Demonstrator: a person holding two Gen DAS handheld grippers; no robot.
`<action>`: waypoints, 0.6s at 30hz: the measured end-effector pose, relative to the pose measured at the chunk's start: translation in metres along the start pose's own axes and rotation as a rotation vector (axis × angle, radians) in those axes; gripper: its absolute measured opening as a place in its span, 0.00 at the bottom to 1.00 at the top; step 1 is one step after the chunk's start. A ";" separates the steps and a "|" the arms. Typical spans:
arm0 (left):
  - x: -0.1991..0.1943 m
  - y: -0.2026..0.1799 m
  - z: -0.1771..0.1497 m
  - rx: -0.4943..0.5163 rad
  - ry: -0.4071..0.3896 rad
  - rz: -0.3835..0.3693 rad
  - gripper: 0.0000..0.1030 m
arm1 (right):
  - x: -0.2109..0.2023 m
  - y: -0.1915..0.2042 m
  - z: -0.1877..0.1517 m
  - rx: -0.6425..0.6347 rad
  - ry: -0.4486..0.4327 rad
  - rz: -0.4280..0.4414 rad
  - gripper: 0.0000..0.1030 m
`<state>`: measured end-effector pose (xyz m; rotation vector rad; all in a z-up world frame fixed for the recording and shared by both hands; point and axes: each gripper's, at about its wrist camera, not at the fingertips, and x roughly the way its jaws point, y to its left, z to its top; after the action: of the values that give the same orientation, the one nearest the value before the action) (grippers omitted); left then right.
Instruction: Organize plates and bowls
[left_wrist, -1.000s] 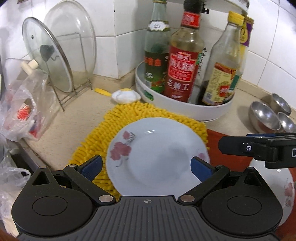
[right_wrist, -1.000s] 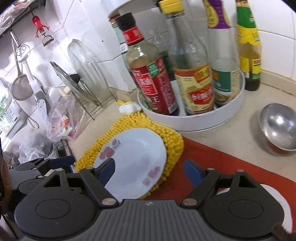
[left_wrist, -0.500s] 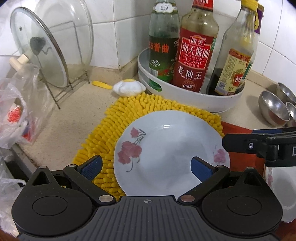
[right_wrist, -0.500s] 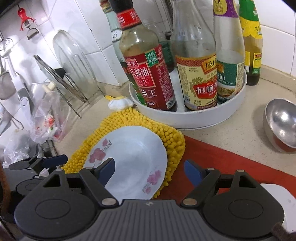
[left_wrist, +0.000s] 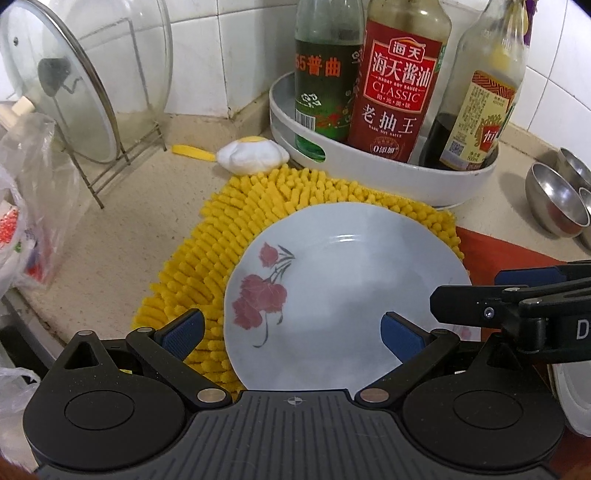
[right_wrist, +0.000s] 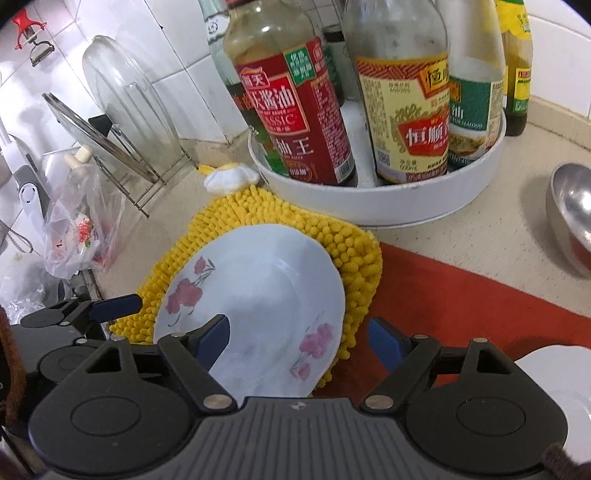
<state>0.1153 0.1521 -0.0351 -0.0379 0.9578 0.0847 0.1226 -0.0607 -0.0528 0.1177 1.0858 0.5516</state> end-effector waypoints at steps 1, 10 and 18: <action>0.001 0.001 0.000 0.000 0.003 0.000 1.00 | 0.001 0.000 0.000 0.002 0.003 0.000 0.76; 0.012 -0.002 -0.001 0.017 0.030 0.000 0.99 | 0.008 0.001 -0.001 -0.001 0.021 -0.001 0.69; 0.015 -0.002 -0.002 0.024 0.033 -0.012 0.98 | 0.013 0.004 -0.002 -0.001 0.036 -0.007 0.55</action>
<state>0.1223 0.1511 -0.0485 -0.0229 0.9918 0.0611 0.1243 -0.0512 -0.0628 0.1035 1.1205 0.5499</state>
